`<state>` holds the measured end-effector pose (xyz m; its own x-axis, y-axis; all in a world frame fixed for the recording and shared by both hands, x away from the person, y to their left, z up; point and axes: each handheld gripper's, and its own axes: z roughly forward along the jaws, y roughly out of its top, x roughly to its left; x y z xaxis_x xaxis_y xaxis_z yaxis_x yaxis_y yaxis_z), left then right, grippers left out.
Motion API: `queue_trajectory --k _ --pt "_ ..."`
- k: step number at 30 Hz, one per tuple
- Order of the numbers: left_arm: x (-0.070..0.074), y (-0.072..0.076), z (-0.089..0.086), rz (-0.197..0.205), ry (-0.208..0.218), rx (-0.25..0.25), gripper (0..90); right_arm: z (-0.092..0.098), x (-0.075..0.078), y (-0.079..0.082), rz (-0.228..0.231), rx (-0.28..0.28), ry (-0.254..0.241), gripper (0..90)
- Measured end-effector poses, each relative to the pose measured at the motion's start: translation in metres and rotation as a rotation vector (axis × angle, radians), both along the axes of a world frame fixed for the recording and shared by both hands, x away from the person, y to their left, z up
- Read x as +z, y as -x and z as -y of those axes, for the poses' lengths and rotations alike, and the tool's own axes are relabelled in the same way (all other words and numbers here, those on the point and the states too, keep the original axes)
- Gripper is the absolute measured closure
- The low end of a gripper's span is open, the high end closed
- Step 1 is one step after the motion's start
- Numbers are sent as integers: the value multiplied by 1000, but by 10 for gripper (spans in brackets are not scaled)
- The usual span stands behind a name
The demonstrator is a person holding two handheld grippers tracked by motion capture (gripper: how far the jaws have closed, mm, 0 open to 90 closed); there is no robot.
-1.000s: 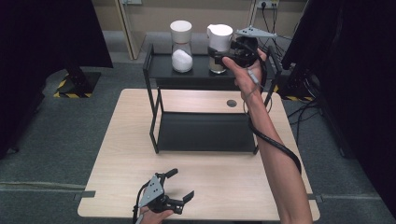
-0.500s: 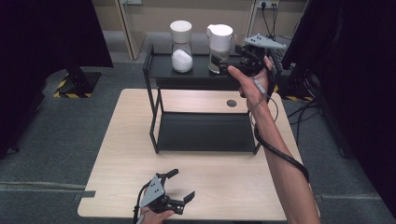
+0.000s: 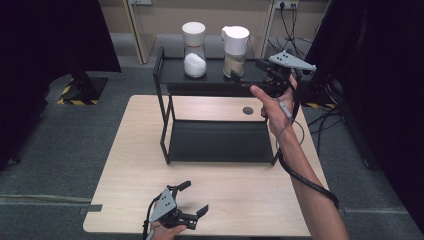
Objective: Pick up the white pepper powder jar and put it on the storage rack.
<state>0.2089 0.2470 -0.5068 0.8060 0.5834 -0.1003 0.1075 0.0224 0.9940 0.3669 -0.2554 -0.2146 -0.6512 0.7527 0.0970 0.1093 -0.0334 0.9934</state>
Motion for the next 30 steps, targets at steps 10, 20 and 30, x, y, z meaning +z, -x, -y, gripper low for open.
queue_trajectory --k 10,20,30 --pt "0 0 0 1 2 2 1 11 -19 20 18 26 -12 5" --pt "0 -1 0 -1 5 6 1 16 -38 39 32 69 3 4" --pt "0 0 -1 1 4 12 1 22 -71 57 33 102 12 4"
